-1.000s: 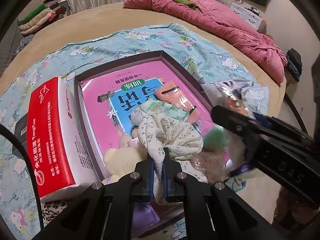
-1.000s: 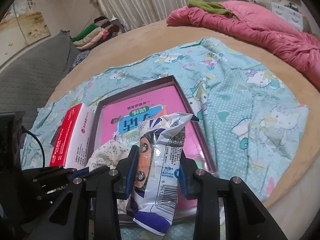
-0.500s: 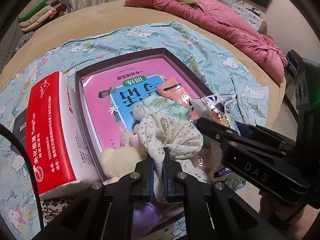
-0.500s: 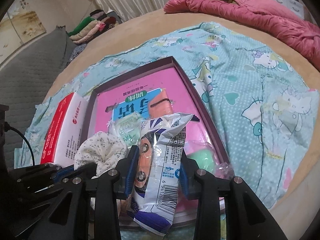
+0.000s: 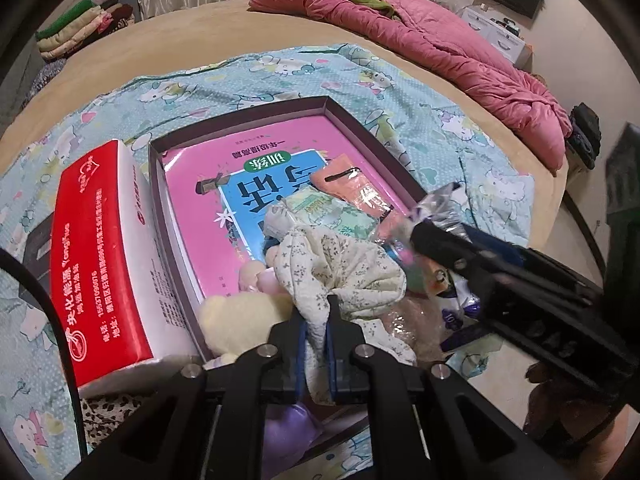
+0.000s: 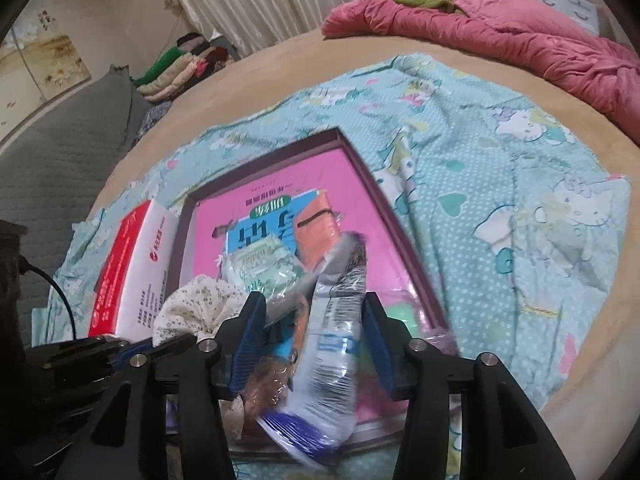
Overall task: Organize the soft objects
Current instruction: 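Lower the scrunchie onto the tray and open left while right releases the snack bag, then withdraw both grippers from the tray back toward the pile, then grasp the green-white tissue pack with left while right grasps the leopard scrunchie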
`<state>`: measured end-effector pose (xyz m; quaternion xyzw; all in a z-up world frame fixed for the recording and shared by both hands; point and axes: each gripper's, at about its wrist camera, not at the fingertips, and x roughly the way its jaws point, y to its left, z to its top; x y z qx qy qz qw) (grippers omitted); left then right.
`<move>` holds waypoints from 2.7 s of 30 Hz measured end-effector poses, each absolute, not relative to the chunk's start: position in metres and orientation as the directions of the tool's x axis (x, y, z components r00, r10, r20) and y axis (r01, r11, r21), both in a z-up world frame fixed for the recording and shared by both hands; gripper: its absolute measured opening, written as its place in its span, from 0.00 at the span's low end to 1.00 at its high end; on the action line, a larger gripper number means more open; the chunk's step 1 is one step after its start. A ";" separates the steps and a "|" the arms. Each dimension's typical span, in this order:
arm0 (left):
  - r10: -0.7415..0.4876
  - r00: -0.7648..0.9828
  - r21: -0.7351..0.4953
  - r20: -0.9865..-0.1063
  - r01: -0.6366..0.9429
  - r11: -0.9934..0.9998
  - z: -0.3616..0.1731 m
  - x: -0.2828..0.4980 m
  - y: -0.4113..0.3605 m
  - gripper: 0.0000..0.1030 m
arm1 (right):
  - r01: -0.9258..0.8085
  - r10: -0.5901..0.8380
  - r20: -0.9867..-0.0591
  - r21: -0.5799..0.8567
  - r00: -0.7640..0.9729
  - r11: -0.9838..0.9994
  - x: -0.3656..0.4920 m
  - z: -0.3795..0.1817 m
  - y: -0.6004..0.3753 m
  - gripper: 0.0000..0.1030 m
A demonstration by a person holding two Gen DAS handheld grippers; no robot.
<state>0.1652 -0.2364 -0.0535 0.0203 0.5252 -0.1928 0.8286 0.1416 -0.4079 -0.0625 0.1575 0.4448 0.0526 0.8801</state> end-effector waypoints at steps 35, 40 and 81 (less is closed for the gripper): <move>-0.217 0.518 -0.155 -0.827 0.160 0.975 0.023 0.116 -0.117 0.67 | -0.094 0.269 -0.658 0.288 0.703 0.953 0.092 0.035 -0.344 0.74; -0.165 0.536 -0.146 -0.828 0.079 0.986 0.028 0.109 -0.066 0.68 | -0.160 0.302 -0.669 0.266 0.679 0.950 0.085 0.041 -0.307 0.75; -0.328 0.339 -0.349 -0.882 -0.002 0.937 -0.100 0.120 0.034 0.68 | -0.316 0.246 -0.884 0.119 0.398 0.941 0.125 -0.098 -0.154 0.13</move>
